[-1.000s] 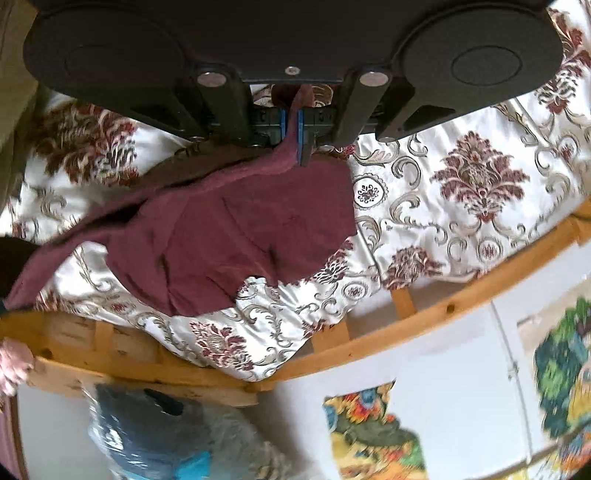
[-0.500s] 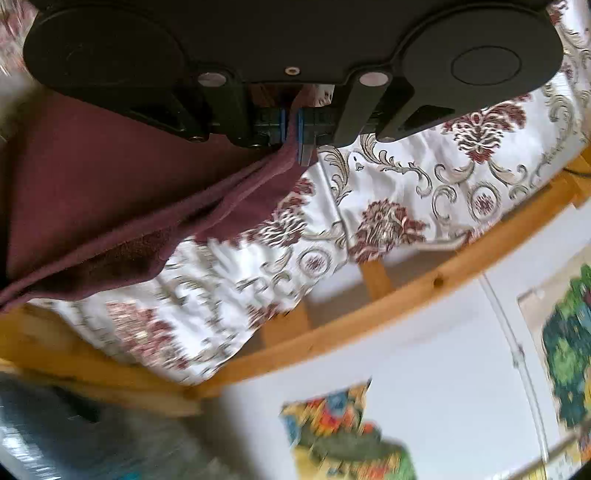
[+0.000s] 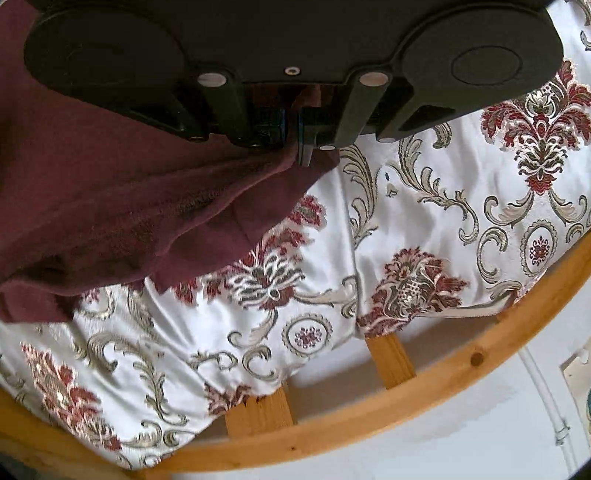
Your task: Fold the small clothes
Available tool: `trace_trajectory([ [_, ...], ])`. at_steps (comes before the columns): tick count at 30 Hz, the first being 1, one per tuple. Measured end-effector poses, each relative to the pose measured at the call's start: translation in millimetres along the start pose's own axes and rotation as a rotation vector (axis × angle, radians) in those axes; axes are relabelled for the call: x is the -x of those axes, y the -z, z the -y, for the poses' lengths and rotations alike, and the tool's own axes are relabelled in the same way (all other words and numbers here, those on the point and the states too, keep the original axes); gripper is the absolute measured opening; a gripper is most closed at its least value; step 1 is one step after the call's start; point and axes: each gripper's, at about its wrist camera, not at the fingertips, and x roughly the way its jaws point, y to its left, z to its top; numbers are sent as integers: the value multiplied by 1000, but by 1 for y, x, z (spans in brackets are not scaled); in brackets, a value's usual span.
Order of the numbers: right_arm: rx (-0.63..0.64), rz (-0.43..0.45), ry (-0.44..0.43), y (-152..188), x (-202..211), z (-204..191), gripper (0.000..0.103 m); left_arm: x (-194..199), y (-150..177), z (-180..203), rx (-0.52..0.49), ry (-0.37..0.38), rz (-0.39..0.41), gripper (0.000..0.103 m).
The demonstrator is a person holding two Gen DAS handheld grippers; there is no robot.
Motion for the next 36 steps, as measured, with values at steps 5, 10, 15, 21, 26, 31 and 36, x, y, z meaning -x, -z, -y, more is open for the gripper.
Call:
trace_trajectory([
  [5,-9,-8,-2,9,-6,-5,9,-8,0,3,-3,-2,-24,7],
  [10,-38,-8,-11,9,-6,-1,18,-12,-1,5,0,-12,-35,7],
  [15,-60,-9,-35,10,0,0,72,-12,0,7,-10,-27,-34,14],
  [21,-62,-2,-81,10,22,2,102,-9,4,4,1,-36,-13,55],
  [26,41,18,-106,17,39,-8,103,-2,15,-13,93,-64,1,87],
  [31,138,-48,-95,25,26,-26,102,0,23,-22,91,-84,25,91],
  [36,96,-134,-103,27,9,-24,86,-3,25,-23,98,-85,24,92],
])
